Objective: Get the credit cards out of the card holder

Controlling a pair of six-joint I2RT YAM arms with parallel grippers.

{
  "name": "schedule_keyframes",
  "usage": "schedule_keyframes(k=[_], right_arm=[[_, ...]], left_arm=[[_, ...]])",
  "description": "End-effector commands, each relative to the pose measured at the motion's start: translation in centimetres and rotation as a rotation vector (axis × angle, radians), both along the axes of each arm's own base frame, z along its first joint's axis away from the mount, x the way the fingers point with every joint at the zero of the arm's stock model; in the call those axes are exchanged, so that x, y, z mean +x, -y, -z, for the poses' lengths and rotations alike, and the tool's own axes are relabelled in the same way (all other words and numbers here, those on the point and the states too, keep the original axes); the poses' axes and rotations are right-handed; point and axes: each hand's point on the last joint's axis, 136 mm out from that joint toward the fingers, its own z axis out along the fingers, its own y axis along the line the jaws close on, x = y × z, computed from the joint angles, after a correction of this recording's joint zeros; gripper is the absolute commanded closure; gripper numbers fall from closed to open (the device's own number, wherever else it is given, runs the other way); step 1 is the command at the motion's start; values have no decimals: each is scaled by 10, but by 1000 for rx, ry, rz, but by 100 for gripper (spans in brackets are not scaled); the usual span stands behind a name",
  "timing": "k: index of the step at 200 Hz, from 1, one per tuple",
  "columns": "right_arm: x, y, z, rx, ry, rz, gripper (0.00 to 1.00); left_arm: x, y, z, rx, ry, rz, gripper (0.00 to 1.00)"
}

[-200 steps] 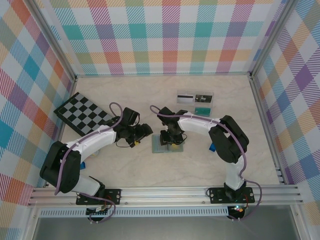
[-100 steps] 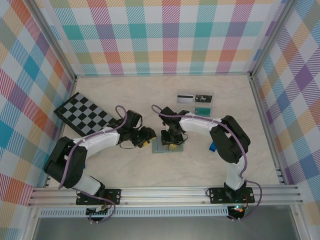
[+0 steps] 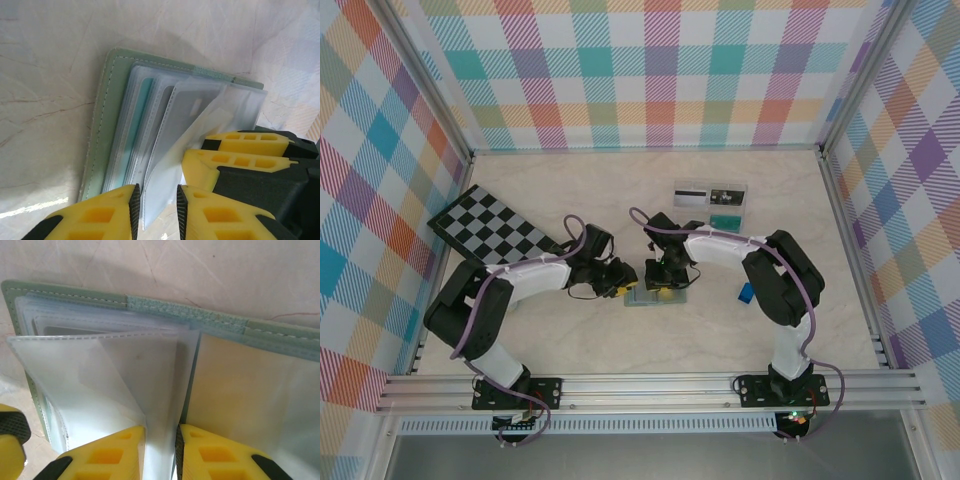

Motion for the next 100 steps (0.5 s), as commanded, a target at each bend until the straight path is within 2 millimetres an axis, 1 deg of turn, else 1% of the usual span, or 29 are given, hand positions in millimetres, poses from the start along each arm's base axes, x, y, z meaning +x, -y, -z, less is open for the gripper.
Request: schedule_keyframes(k=[1,24,41,59,75,100], right_arm=[[-16,18,23,-73,-60,0,76],[-17,17,23,-66,-67,-1,76],[-18,17,24,-65,-72,-1,77],[-18,17,24,-65,-70,1,77],[-18,18,25,-67,-72,0,78],[-19,18,24,-65,-73,3,78]], left_arm=[[0,11,-2,-14,0,32,73],[2,15,2,-2,-6,46,76],[3,18,2,7,-3,54,77],[3,10,9,64,-17,41,76],[2,2,16,114,-30,30,73],[0,-1,21,133,-42,30,71]])
